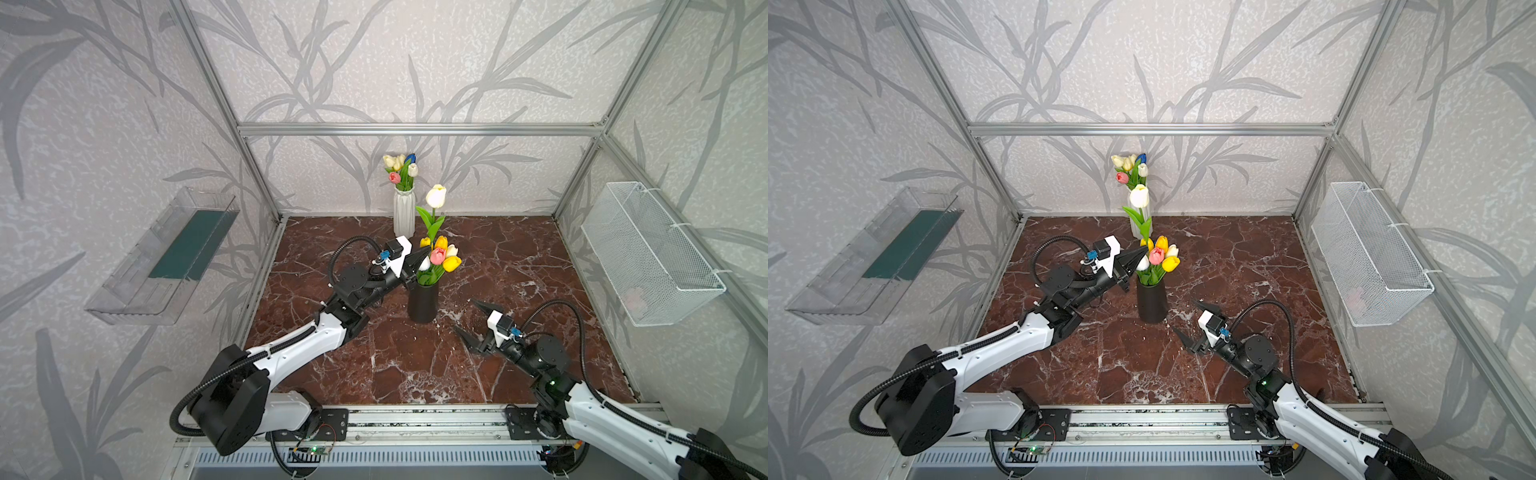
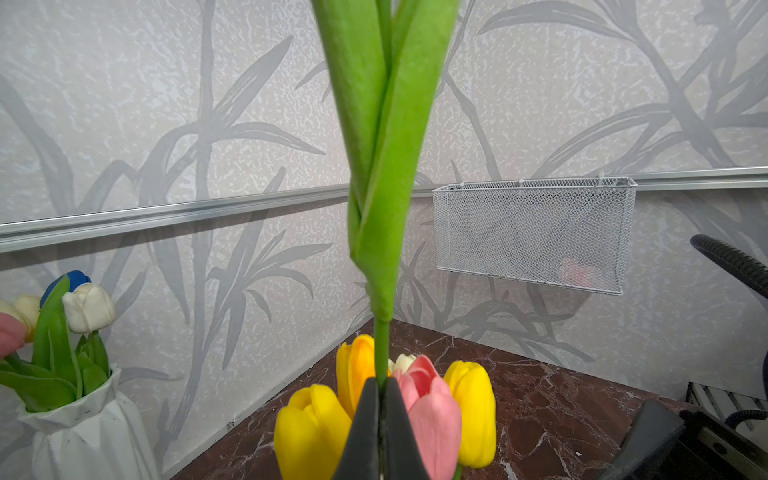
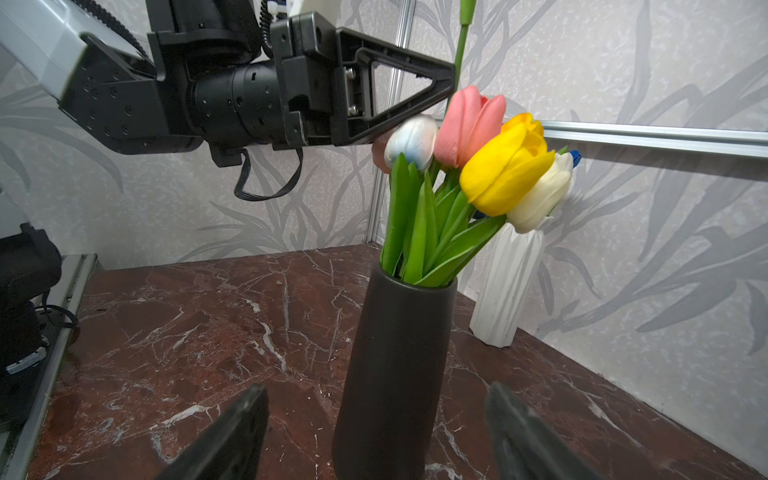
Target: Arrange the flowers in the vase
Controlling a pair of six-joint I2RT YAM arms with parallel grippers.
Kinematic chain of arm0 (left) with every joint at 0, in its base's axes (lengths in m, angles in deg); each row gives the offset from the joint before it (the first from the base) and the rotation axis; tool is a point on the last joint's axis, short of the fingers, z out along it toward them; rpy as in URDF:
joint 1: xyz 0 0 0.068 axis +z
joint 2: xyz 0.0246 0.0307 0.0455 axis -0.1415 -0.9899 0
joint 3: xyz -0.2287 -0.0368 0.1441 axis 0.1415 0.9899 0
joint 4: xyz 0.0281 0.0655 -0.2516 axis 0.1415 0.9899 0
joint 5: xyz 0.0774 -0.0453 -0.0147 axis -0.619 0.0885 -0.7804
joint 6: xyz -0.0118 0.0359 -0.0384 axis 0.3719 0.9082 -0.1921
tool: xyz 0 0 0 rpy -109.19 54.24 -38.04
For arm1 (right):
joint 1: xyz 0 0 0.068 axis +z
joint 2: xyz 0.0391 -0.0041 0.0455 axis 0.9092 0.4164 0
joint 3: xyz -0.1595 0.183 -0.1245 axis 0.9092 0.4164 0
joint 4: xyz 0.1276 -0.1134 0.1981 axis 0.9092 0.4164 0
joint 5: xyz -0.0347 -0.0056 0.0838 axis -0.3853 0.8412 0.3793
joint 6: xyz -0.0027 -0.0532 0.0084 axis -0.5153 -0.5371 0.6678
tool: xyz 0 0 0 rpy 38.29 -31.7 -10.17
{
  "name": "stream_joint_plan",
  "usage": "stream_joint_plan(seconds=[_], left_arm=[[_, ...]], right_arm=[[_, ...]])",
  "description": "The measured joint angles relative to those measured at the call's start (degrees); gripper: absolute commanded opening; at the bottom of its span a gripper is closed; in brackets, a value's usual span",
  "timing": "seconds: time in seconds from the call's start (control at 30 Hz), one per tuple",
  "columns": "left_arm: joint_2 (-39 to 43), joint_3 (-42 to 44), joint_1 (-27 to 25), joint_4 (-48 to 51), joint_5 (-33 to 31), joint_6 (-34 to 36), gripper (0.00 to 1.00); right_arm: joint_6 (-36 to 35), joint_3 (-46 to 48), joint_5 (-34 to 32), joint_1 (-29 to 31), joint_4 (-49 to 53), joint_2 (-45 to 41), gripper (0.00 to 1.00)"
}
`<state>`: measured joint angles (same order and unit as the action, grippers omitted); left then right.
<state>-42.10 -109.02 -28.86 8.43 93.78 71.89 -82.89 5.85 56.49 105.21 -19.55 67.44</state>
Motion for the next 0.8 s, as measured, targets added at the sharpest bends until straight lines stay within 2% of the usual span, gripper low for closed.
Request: stream_joint_plan(seconds=[0.3, 0.8], left_arm=[[0.5, 1.1, 0.0, -0.7, -0.1, 0.0, 0.0], [4.3, 1.1, -1.9, 4.9, 1.5, 0.9, 0.0]], right_arm=[[0.0, 0.0, 0.0, 0.0, 0.0, 0.0, 0.83], [0.0, 0.0, 0.3, 0.0, 0.0, 0.5, 0.83]])
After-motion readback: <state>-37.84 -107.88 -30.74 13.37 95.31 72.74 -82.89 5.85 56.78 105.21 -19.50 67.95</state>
